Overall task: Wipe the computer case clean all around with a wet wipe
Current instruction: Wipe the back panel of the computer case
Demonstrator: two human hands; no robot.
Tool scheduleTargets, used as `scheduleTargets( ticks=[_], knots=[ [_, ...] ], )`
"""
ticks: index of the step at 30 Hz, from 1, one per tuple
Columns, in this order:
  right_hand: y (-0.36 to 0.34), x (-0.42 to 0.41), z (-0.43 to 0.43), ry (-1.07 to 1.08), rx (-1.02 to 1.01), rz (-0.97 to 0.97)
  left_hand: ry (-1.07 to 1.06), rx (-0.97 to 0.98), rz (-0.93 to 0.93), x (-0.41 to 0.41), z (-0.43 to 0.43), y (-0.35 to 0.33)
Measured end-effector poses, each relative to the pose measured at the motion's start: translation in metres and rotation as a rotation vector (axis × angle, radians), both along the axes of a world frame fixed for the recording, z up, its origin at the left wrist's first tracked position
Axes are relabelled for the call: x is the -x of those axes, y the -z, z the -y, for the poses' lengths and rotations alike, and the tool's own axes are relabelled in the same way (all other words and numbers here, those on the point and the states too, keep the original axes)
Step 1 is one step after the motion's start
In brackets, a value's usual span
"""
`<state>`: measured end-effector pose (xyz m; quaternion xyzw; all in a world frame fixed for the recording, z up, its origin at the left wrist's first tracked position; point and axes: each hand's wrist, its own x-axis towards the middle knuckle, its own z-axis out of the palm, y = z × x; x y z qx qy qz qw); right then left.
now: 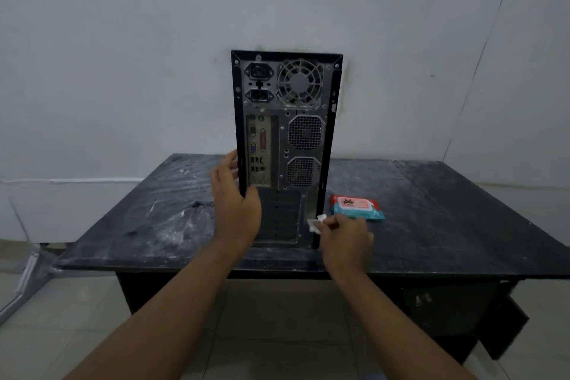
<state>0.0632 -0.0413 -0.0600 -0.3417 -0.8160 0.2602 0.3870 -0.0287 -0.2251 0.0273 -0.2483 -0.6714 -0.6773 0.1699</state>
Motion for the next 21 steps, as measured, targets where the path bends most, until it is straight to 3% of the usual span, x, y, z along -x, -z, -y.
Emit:
scheduleTargets(
  ticks=[4,9,14,21],
  knots=[
    [-0.062,0.012,-0.002,-0.039,0.039,-0.283,-0.02,-0.024,0.011,0.003,0.003,-0.017],
    [-0.142,0.019,-0.004,-0.089,0.009,-0.502,-0.025,-0.034,-0.084,0.01,0.007,-0.04],
    [-0.203,0.02,-0.003,-0.12,-0.038,-0.584,-0.012,-0.029,-0.205,0.014,0.008,-0.084],
    [-0.205,0.005,-0.009,-0.226,-0.064,-0.607,-0.098,-0.022,-0.362,0.017,0.004,-0.133]
  ],
)
